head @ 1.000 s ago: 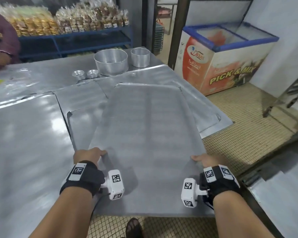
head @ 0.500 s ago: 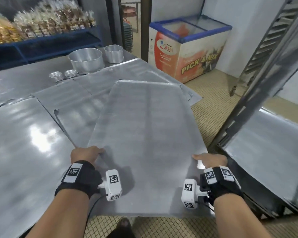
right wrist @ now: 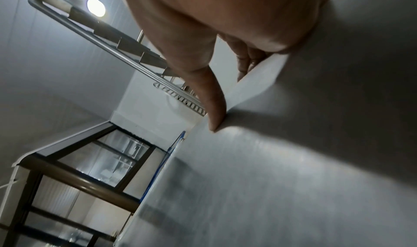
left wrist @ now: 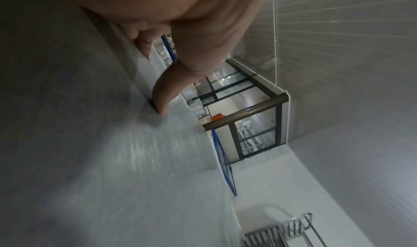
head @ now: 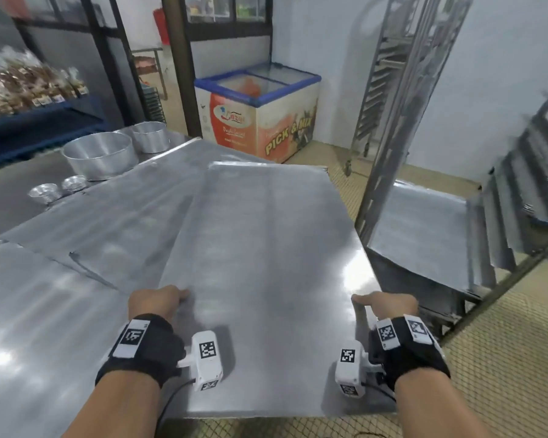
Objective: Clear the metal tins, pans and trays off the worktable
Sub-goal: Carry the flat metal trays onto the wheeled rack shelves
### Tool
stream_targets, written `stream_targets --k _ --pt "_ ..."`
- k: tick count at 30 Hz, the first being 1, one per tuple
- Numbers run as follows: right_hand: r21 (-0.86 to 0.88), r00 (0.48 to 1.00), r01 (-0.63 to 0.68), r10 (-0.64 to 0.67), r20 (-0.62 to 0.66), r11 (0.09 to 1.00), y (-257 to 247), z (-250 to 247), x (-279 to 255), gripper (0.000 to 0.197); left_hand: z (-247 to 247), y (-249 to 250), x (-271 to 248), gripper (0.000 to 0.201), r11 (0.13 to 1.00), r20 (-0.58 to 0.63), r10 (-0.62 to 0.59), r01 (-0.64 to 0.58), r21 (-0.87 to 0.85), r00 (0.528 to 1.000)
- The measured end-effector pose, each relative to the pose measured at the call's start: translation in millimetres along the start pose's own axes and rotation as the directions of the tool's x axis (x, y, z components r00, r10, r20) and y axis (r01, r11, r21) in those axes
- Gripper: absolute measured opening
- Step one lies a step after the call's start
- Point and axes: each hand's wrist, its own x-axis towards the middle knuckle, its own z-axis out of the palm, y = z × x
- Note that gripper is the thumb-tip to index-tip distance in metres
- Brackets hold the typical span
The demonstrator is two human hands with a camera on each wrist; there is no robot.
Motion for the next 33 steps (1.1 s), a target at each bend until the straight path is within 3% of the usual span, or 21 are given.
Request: stream_targets --k 4,6,9,13,15,17,20,23,27,30,33 --pt "0.121 0.998 0.000 0.008 -0.068 0.993 28.1 -17.7 -46.1 0.030 -11.9 -8.3 3.2 0.026 0.997 0.062 0.039 -0.044 0.069 0.997" --pt "0.208 0.996 -0.003 0.022 -0.085 0.978 42.5 -25.7 -66.0 0.032 -15.2 -13.5 2.3 0.028 0.994 0.093 0.069 -0.077 0.078 0.993" --pt "0.203 0.990 -0.021 0.050 -0.135 0.979 69.3 -32.7 -75.0 0.031 -18.6 -17.4 -4.8 0.037 0.997 0.139 0.053 -0.061 0.056 0.989" --pt "0.251 0.975 -0.031 0.085 -0.206 0.968 96.4 -52.0 -91.3 0.034 -10.6 -22.4 -15.6 0.034 0.997 0.206 0.063 -0.071 0.033 0.977" --pt "0.283 0.968 -0.031 0.100 -0.231 0.959 108.2 -62.8 -99.8 0.053 -3.4 -25.5 -23.3 0.031 0.994 0.259 0.076 -0.093 0.055 0.963" --pt "0.293 0.955 -0.014 0.099 -0.279 0.956 118.0 -72.9 -105.8 0.048 2.7 -25.1 -36.5 0.025 0.993 0.307 0.072 -0.097 0.067 0.949" --pt "0.327 0.932 0.005 0.114 -0.344 0.945 131.1 -88.8 -114.8 0.030 19.4 -26.0 -55.5 0.032 0.994 0.328 0.093 -0.107 0.025 0.940" --pt "0.424 0.915 0.010 0.162 -0.369 0.906 146.0 -107.8 -112.4 0.037 37.9 -27.7 -75.2 0.033 0.996 0.369 0.087 -0.089 -0.011 0.925" --pt "0.379 0.906 -0.039 0.192 -0.378 0.925 154.4 -137.1 -111.4 0.048 66.1 -30.3 -93.7 0.029 0.986 0.404 0.143 -0.165 0.021 0.904" --pt "0.380 0.874 -0.064 0.236 -0.426 0.923 155.8 -159.9 -105.0 0.035 90.5 -30.2 -107.6 0.038 0.981 0.426 0.146 -0.187 0.055 0.893" --pt "0.380 0.854 -0.094 0.271 -0.445 0.920 154.9 -179.5 -97.9 0.037 120.6 -31.3 -117.0 0.042 0.985 0.458 0.129 -0.168 0.047 0.880"
